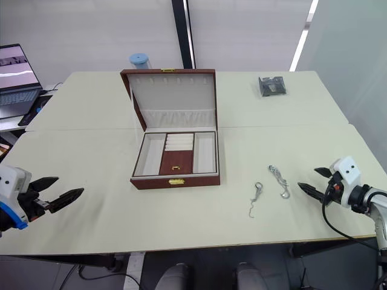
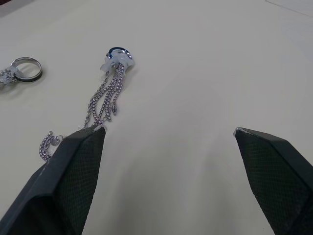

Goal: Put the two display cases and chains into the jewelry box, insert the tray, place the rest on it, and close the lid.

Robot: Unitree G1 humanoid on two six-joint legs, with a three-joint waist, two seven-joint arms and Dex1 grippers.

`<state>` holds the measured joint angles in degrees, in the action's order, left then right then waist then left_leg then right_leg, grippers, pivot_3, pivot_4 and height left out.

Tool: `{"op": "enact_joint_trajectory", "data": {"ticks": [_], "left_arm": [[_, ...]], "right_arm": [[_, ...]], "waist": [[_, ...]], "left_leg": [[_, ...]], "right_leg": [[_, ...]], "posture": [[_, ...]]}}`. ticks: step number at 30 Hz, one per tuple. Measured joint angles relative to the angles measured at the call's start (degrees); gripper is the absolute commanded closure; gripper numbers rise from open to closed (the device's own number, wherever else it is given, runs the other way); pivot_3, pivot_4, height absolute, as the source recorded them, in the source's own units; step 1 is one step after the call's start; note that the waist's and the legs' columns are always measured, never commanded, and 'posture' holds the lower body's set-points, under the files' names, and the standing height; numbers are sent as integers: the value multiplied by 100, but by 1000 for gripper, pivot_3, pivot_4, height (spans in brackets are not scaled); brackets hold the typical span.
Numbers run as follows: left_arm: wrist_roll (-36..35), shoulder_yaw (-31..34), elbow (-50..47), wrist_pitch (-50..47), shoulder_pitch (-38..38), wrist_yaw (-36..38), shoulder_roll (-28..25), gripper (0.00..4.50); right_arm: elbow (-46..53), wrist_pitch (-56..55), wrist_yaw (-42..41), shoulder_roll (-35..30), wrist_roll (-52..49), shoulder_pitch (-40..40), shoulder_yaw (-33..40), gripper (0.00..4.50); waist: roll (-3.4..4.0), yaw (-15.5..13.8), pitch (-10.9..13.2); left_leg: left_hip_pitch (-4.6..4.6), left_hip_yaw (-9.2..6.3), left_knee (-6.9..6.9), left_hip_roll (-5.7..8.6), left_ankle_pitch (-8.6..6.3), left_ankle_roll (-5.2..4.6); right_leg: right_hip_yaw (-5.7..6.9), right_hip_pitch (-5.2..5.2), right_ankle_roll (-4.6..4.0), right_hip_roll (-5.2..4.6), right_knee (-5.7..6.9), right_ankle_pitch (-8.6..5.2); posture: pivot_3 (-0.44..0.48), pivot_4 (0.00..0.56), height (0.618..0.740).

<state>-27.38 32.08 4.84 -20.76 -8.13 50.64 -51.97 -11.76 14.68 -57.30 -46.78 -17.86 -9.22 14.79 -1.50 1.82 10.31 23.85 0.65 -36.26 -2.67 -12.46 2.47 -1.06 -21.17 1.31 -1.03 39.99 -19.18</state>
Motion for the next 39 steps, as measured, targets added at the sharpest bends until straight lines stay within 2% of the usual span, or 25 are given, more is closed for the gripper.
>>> {"op": "enact_joint_trajectory", "data": {"ticks": [7, 12, 18, 24, 30, 39], "left_arm": [[3, 29, -301, 36, -189, -4, 215, 0], [87, -109, -825, 495, -443, 131, 538, 0], [194, -878, -1687, 950, -469, 276, 949, 0], [190, -1520, -2377, 1133, -415, 396, 1163, 0], [252, -2230, -2796, 1350, -532, 541, 1341, 0], [378, -2759, -2772, 1606, -297, 754, 1340, 0]], "right_arm": [[96, 116, 5, 53, -138, -29, -16, 37], [579, 426, 157, 292, -555, 95, 190, 37], [1178, 343, 568, 954, -602, 479, 138, 37], [1511, 142, 1338, 1550, -337, 546, -59, 37], [1613, 151, 1894, 1744, 99, 605, -484, 37], [1324, 500, 2517, 1785, 562, 290, -731, 37]], "waist": [[-1, -6, 0], [-1, -11, -1], [-11, -22, -8], [-7, -9, -10], [-6, -14, -12], [-6, -9, -13]], "left_leg": [[-1, 0, 0, 0, 0, 0], [0, -1, -1, 2, 0, 0], [0, -2, -4, 4, 0, 1], [-1, -2, -4, 2, 0, 1], [-3, -4, -5, 3, 1, 1], [-2, -4, -6, 2, 1, 0]], "right_leg": [[0, 1, 0, -1, 0, 0], [-1, 3, 0, -1, 0, 0], [-2, 8, 1, -1, 0, 0], [-3, 6, 1, 1, 2, 0], [-2, 7, 0, 3, 3, 0], [-3, 7, 0, 9, 3, 0]], "posture": [[0, 150, 740], [0, 150, 740], [0, 150, 740], [0, 150, 740], [0, 150, 740], [0, 150, 740]]}}
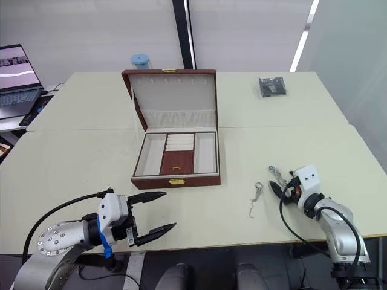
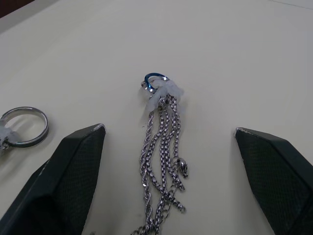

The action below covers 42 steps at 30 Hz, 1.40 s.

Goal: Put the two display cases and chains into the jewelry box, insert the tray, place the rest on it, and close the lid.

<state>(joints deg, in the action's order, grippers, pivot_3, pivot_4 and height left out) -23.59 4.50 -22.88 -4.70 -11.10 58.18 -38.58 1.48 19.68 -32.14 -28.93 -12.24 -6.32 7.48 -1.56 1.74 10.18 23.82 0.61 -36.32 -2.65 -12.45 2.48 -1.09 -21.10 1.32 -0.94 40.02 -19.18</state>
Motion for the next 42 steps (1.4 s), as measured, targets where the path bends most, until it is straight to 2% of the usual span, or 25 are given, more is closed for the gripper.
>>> {"op": "enact_joint_trajectory", "data": {"ticks": [7, 13, 16, 20, 27, 42], "left_arm": [[1, -15, 0, 25, 23, -10, 0, 0], [1, -14, 0, 12, 101, -104, 0, 0], [1, -14, -4, 4, 138, -144, 0, 0], [1, -15, -4, -8, 133, -209, 2, 0], [2, -15, -4, -9, 132, -264, 10, 0], [53, -49, 71, 71, 71, -261, 133, 0]], "right_arm": [[55, 233, 116, -24, 80, -9, -87, 37], [232, 565, 92, -161, 96, 12, -274, 1865], [251, 742, 94, -166, 74, 12, -336, 2421], [280, 852, 90, -165, 21, -1, -340, 2975], [165, 884, 101, -170, 17, -95, -294, 4436], [304, 905, -83, -165, -241, -6, -152, 4473]], "waist": [[-11, -4, -51], [-12, -12, -89], [-14, -19, -94], [-22, -24, -101], [-30, -22, -108], [-32, -20, -109]], "left_leg": [[-3, -2, 0, 0, 0, 0], [-28, -9, 0, 2, -1, -1], [-101, -8, 21, 5, -2, -2], [-100, -10, 21, 4, -2, -2], [-101, -11, 23, 2, -2, -2], [-92, -11, 28, 1, -2, -2]], "right_leg": [[1, 6, 0, 0, -1, 0], [8, 42, 0, 0, -10, -1], [9, 120, 0, -6, -44, -2], [10, 122, 0, -6, -49, -2], [11, 122, 0, -6, -50, -2], [10, 112, 0, -6, -55, -2]], "posture": [[0, 150, 740], [0, 150, 740], [0, 150, 740], [0, 150, 740], [0, 150, 740], [0, 150, 740]]}}
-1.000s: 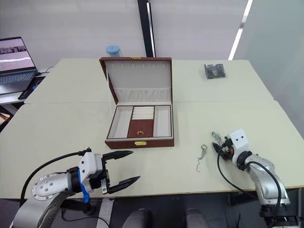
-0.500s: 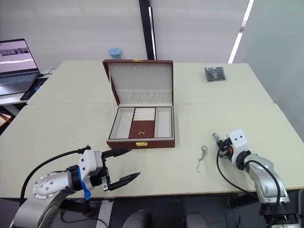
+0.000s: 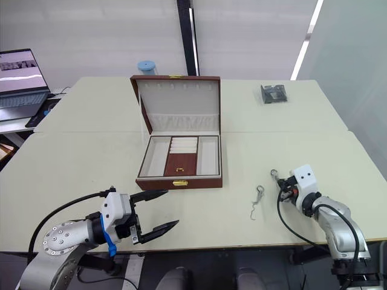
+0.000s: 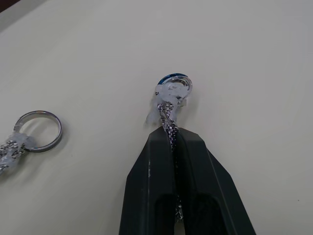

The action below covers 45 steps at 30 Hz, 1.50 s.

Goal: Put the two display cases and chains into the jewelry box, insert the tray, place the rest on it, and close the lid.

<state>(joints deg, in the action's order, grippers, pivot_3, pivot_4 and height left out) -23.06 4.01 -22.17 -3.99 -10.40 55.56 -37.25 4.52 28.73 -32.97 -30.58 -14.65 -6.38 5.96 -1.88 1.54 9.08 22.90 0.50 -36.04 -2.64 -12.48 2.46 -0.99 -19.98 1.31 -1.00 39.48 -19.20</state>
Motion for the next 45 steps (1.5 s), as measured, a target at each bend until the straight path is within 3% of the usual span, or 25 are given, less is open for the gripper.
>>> {"op": "enact_joint_trajectory", "data": {"ticks": [15, 29, 38, 45], "left_arm": [[93, -106, 247, 130, 73, 4, 154, 0], [91, -134, 359, 218, 68, -96, 254, 0], [28, 128, 17, 28, -325, -672, 394, 0], [23, 324, -540, -169, -870, -1247, 650, 0]], "right_arm": [[668, 176, -561, 33, -987, 78, 253, 4473], [998, 382, -514, 41, -1525, -182, 255, 4473], [1455, 1022, -422, 64, -1956, -1101, 41, 4473], [1100, 1252, -364, 635, -1976, -2447, -647, 4473]], "waist": [[37, 8, 24], [39, 11, 29], [39, 29, 36], [40, 25, 39]], "left_leg": [[8, 4, 3, 1, 0, 0], [9, 7, 4, 0, 0, 0], [13, 7, 7, -3, 0, 0], [17, 5, 10, -3, 0, 0]], "right_leg": [[-3, -10, 1, 0, -2, 0], [-6, -14, 1, 0, -2, 0], [-6, -20, 1, 0, -4, 0], [-5, -23, 0, -1, -7, 0]], "posture": [[0, 150, 740], [0, 150, 740], [0, 150, 740], [0, 150, 740]]}}
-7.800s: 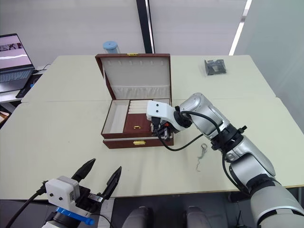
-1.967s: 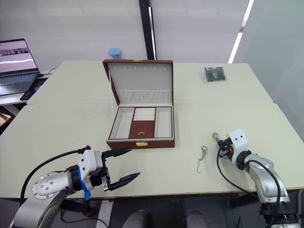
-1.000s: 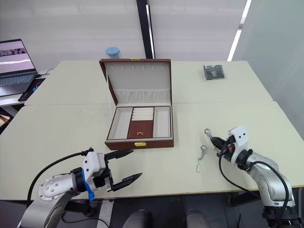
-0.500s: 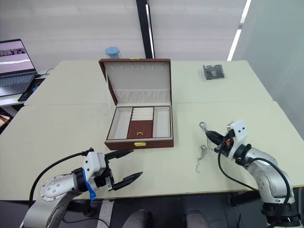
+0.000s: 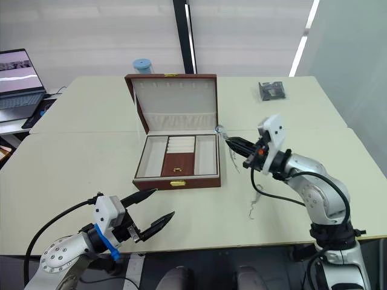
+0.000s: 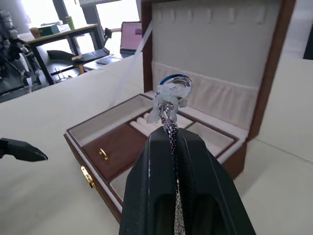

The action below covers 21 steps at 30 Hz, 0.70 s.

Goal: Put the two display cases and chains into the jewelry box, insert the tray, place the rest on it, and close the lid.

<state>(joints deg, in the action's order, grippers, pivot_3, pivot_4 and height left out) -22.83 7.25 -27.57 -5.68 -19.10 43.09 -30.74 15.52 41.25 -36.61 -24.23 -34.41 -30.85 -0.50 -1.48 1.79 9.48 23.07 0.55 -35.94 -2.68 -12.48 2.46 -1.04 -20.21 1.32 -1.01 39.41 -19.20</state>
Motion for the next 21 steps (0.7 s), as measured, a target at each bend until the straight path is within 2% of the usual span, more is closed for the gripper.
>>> {"op": "enact_joint_trajectory", "data": {"ticks": [12, 21], "left_arm": [[192, 179, -736, 87, -1210, -870, 624, 0], [496, 214, -1128, 391, -1982, -1384, 1178, 0]], "right_arm": [[-1442, -342, -492, 1025, 417, -1146, -900, 4473], [-2676, -899, -815, 1820, 832, -1917, -1098, 4473]], "waist": [[3, 11, 4], [4, 10, 6]], "left_leg": [[9, -4, 1, 0, -1, -2], [15, -5, 6, 1, -1, -2]], "right_leg": [[5, -7, -1, -4, -7, 1], [7, -12, -5, -5, -11, -1]], "posture": [[0, 150, 740], [0, 150, 740]]}}
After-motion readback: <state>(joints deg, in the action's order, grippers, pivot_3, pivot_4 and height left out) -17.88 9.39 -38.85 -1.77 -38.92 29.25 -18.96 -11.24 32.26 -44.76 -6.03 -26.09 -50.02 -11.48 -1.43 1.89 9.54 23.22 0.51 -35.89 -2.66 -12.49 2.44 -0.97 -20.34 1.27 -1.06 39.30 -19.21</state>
